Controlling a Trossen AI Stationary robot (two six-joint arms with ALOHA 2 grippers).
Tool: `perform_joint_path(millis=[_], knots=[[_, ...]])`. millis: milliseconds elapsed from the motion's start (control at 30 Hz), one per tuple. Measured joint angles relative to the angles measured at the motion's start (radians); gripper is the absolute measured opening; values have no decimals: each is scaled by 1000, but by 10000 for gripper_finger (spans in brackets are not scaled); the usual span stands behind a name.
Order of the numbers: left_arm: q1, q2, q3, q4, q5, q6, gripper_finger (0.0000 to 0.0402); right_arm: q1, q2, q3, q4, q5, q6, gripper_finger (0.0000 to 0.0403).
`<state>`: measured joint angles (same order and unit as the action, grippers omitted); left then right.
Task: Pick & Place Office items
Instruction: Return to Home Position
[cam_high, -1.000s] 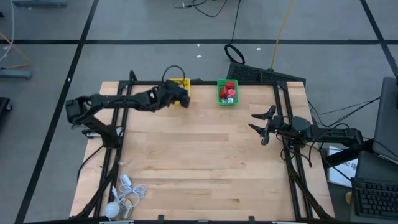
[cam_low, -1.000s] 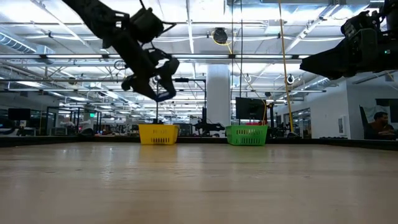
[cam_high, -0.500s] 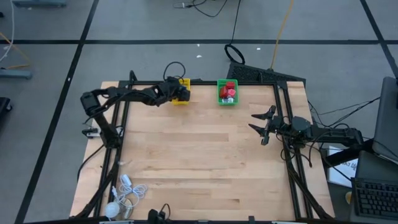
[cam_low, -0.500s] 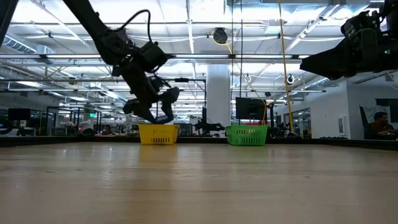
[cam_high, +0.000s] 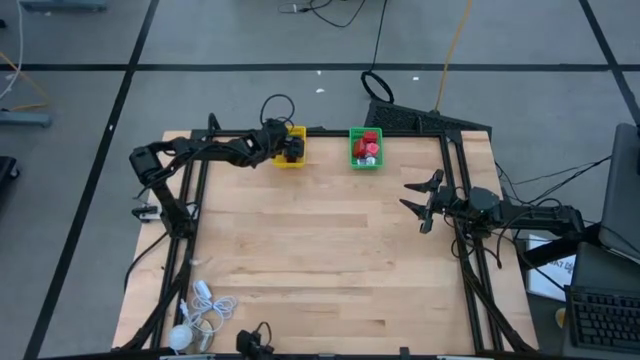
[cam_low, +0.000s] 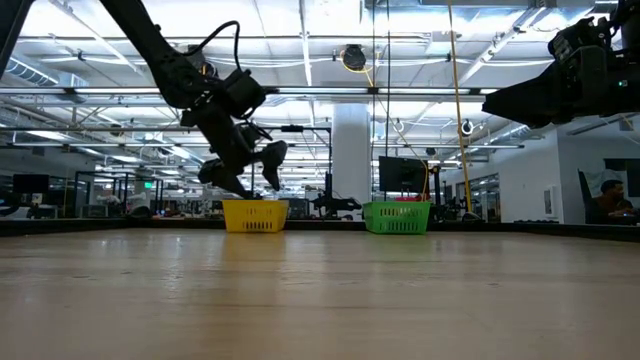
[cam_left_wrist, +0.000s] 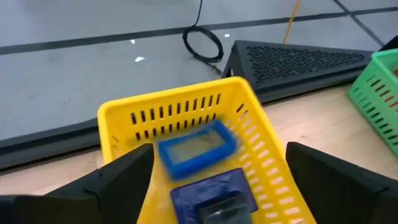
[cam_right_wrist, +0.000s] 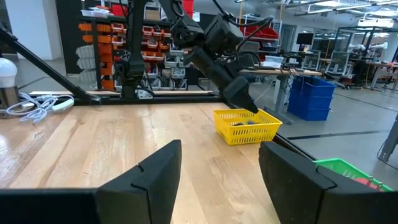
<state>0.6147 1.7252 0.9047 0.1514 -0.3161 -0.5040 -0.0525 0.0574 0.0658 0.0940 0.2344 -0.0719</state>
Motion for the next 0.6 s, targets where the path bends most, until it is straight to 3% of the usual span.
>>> perform_joint_path(millis=[267, 433, 600], knots=[[0, -51, 0, -39, 56, 97, 379, 0, 0, 0, 0, 0, 0, 207], [-8, -213, 0, -205, 217, 176, 370, 0, 0, 0, 0, 0, 0, 204], [-47, -420, 1, -438, 273, 311, 365, 0, 0, 0, 0, 0, 0, 208]])
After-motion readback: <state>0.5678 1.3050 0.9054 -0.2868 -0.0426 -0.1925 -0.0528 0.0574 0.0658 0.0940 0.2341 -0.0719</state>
